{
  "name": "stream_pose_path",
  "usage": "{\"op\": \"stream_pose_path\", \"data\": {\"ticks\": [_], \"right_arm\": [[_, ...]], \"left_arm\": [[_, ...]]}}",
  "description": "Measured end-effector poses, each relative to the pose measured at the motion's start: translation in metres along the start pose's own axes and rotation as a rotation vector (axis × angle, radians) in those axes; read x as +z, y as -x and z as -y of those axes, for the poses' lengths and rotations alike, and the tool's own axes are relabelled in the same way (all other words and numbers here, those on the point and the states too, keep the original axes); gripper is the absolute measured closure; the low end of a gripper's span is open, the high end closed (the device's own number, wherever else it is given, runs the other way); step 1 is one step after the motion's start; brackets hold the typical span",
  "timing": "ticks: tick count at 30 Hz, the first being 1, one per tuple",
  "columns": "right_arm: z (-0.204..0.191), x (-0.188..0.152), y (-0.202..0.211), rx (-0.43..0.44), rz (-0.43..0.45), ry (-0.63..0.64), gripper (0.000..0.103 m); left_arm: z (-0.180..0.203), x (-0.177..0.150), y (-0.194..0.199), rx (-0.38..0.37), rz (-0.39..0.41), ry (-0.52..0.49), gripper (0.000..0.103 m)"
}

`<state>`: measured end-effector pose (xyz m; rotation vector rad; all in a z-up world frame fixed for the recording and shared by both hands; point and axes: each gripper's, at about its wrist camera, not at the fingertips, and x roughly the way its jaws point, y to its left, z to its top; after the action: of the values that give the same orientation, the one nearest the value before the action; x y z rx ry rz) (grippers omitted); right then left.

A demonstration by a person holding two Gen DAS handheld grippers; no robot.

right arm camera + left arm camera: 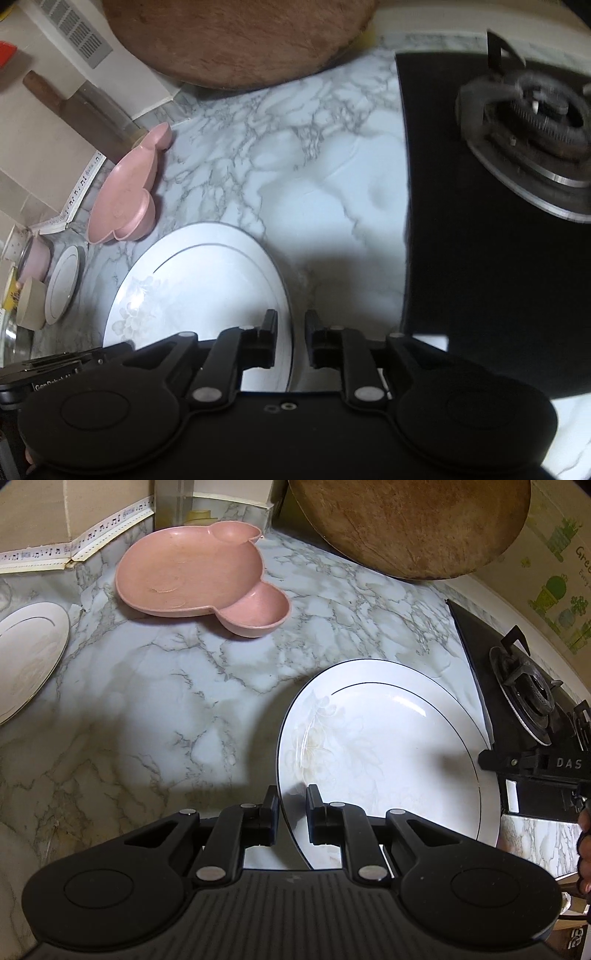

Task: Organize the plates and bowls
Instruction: 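Lift the large white plate with both grippers and carry it toward the stove, then lower the large plate onto the counter and open both grippers, then move both grippers back to the medium white plate beside the cream bowl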

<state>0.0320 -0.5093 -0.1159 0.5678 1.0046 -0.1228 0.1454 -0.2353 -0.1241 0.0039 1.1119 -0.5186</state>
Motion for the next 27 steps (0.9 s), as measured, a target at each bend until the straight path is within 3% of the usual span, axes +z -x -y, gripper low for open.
{"op": "stream_pose_path", "data": {"ticks": [10, 13, 16, 23, 24, 26, 27], "right_arm": [[-0.049, -0.010, 0.026, -0.073, 0.120, 0.262, 0.070], [-0.062, -0.016, 0.030, -0.068, 0.129, 0.282, 0.070], [-0.077, -0.022, 0.033, -0.064, 0.142, 0.293, 0.066], [-0.121, -0.040, 0.044, -0.051, 0.179, 0.310, 0.063], [-0.128, -0.042, 0.045, -0.049, 0.186, 0.316, 0.058], [-0.140, -0.046, 0.047, -0.045, 0.197, 0.319, 0.043], [-0.145, -0.049, 0.048, -0.040, 0.202, 0.319, 0.040]], "left_arm": [[0.002, -0.009, 0.016, 0.034, 0.042, -0.027, 0.089], [0.000, -0.011, 0.025, 0.032, 0.062, -0.048, 0.088], [-0.006, -0.014, 0.036, 0.044, 0.086, -0.068, 0.079], [-0.035, -0.017, 0.069, 0.036, 0.150, -0.075, 0.077], [-0.038, -0.017, 0.073, 0.036, 0.158, -0.073, 0.074], [-0.048, -0.018, 0.082, 0.033, 0.178, -0.066, 0.048], [-0.054, -0.020, 0.086, 0.035, 0.195, -0.062, 0.044]]}}
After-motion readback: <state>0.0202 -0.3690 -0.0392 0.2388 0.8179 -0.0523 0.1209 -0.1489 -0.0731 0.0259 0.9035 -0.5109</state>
